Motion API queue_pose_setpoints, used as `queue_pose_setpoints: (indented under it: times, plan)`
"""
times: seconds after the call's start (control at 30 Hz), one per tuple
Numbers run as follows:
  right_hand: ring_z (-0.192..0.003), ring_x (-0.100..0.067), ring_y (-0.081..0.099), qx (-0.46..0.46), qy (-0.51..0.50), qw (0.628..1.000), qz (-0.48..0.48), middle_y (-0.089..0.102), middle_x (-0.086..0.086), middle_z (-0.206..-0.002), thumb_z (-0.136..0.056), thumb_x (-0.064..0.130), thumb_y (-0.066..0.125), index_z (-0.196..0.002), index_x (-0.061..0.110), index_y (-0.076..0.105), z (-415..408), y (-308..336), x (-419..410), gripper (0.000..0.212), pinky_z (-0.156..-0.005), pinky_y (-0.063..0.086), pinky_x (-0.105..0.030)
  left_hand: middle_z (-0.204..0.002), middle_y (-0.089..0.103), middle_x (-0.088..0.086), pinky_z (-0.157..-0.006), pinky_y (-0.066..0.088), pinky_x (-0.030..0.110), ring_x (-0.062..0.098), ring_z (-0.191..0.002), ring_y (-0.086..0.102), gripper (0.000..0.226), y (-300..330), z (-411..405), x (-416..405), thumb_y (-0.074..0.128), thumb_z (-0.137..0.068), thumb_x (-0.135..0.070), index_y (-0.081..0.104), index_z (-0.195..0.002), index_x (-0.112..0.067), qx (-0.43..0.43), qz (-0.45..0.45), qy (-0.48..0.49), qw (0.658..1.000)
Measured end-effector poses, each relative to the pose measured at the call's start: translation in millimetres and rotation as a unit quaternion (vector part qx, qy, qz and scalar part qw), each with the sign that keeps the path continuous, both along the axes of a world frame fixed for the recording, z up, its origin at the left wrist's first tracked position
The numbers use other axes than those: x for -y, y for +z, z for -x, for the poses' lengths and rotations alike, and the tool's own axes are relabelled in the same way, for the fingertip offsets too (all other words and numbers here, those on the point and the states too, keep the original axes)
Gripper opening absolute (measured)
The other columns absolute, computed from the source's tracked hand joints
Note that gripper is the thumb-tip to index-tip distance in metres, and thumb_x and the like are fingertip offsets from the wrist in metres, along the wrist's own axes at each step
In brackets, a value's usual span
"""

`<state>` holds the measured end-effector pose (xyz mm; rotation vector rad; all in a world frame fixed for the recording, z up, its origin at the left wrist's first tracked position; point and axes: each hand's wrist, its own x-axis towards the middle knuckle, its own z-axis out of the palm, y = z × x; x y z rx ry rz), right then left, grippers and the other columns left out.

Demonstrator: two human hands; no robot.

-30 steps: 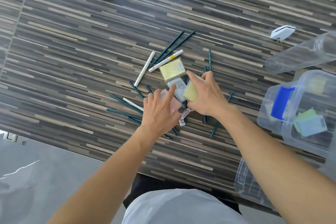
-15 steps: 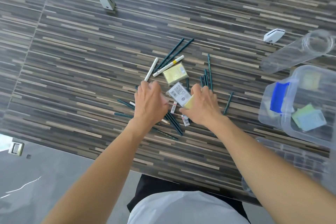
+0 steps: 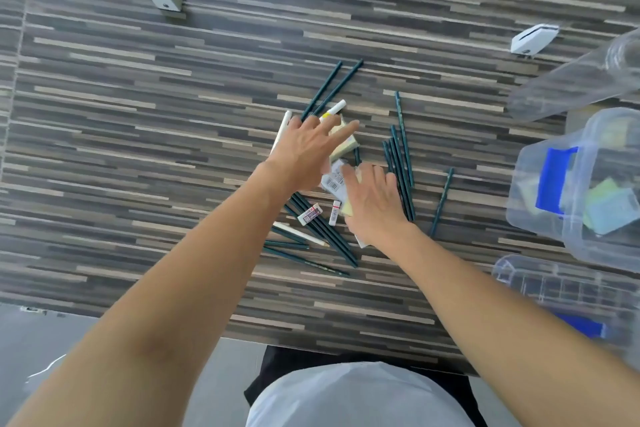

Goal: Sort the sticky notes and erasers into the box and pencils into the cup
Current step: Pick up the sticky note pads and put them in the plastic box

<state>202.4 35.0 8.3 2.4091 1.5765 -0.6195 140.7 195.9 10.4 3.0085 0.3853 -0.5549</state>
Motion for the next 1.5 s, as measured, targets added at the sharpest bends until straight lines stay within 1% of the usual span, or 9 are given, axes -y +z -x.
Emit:
queue_pose_setpoints:
  times: [0.1,0.2,0.4,0.63,0.77,1.0,1.13,1.3,1.5]
  plan:
    - [-0.099,-0.031,0.048,0.011,-0.003,1.000,-0.008,0.050,-0.016,-0.114,-0.068,0.038,0.079,-0.135,0.013,0.035,-1.4,-5.6,-4.6,0.084,-0.078,0.036,-0.040,-0.153,0.036,0.007,-0.094,0.044,0.044,0.031,-0.126,0.050,0.108,-11.5,-6.8,-5.7,0.082,-0.072,-0.022,0.011,-0.154,-0.033,-0.004,0.008,-0.032,0.999]
    - [-0.096,-0.031,0.049,0.011,0.002,1.000,-0.018,0.051,-0.015,-0.112,-0.067,0.039,0.080,-0.133,0.012,0.035,-3.6,-9.8,-7.2,0.084,-0.076,0.037,-0.040,-0.155,0.031,0.009,-0.098,0.044,0.046,0.033,-0.131,0.044,0.097,-18.3,-11.3,-7.6,0.079,-0.075,-0.019,0.020,-0.152,-0.032,-0.008,0.012,-0.052,0.999]
    - [-0.091,-0.032,0.051,-0.010,-0.015,0.999,-0.027,0.053,-0.018,-0.106,-0.063,0.039,0.083,-0.136,0.014,0.030,-2.0,-12.2,-9.0,0.094,-0.074,0.038,-0.040,-0.153,0.029,0.016,-0.098,0.044,0.051,0.038,-0.125,0.044,0.088,-23.9,-17.2,-8.5,0.073,-0.076,-0.016,0.027,-0.149,-0.034,-0.012,0.025,-0.061,0.998]
    - [-0.088,-0.031,0.045,-0.032,-0.049,0.997,-0.058,0.049,-0.018,-0.102,-0.068,0.043,0.078,-0.142,0.021,0.025,0.1,-8.0,-0.5,0.093,-0.073,0.037,-0.039,-0.138,0.039,0.020,-0.088,0.044,0.043,0.035,-0.108,0.047,0.061,-17.2,-10.2,-1.3,0.063,-0.080,-0.023,0.038,-0.135,-0.030,0.005,0.087,0.033,0.996]
    - [-0.090,-0.030,0.042,-0.039,-0.062,0.996,-0.058,0.046,-0.017,-0.104,-0.070,0.044,0.074,-0.142,0.022,0.030,-1.5,0.8,8.1,0.088,-0.075,0.037,-0.039,-0.124,0.045,0.020,-0.084,0.044,0.043,0.035,-0.101,0.045,0.065,-10.6,-4.4,4.4,0.064,-0.074,-0.027,0.038,-0.133,-0.029,0.021,0.105,0.084,0.991]
    - [-0.082,-0.021,0.032,-0.060,-0.100,0.990,-0.083,0.040,-0.013,-0.103,-0.068,0.041,0.074,-0.140,0.024,0.026,-2.4,23.7,26.3,0.088,-0.074,0.032,-0.036,-0.115,0.049,0.021,-0.087,0.044,0.044,0.034,-0.099,0.046,0.079,9.0,6.7,19.9,0.066,-0.071,-0.037,0.031,-0.142,-0.033,0.025,0.093,0.117,0.988]
    - [-0.083,-0.022,0.037,-0.059,-0.137,0.983,-0.106,0.041,-0.012,-0.102,-0.064,0.041,0.077,-0.133,0.022,0.028,-2.0,37.9,42.7,0.086,-0.074,0.037,-0.037,-0.110,0.049,0.020,-0.080,0.046,0.044,0.035,-0.093,0.052,0.068,29.2,10.5,35.6,0.064,-0.075,-0.031,0.038,-0.137,-0.030,0.042,0.102,0.115,0.987]
    - [-0.080,-0.022,0.036,-0.044,-0.185,0.969,-0.156,0.040,-0.010,-0.096,-0.062,0.042,0.077,-0.130,0.024,0.032,-4.2,62.1,67.5,0.084,-0.072,0.041,-0.038,-0.111,0.048,0.019,-0.081,0.048,0.048,0.035,-0.096,0.053,0.059,64.3,5.3,59.1,0.062,-0.076,-0.023,0.045,-0.133,-0.024,0.081,0.108,0.105,0.985]
    - [-0.075,-0.022,0.042,-0.028,-0.244,0.943,-0.224,0.033,-0.004,-0.088,-0.065,0.043,0.077,-0.113,0.024,0.041,-18.4,97.6,104.1,0.063,-0.064,0.042,-0.034,-0.104,0.046,0.014,-0.082,0.044,0.045,0.031,-0.093,0.051,0.051,107.6,-15.3,96.3,0.058,-0.076,-0.024,0.050,-0.126,-0.023,0.131,0.079,0.079,0.985]
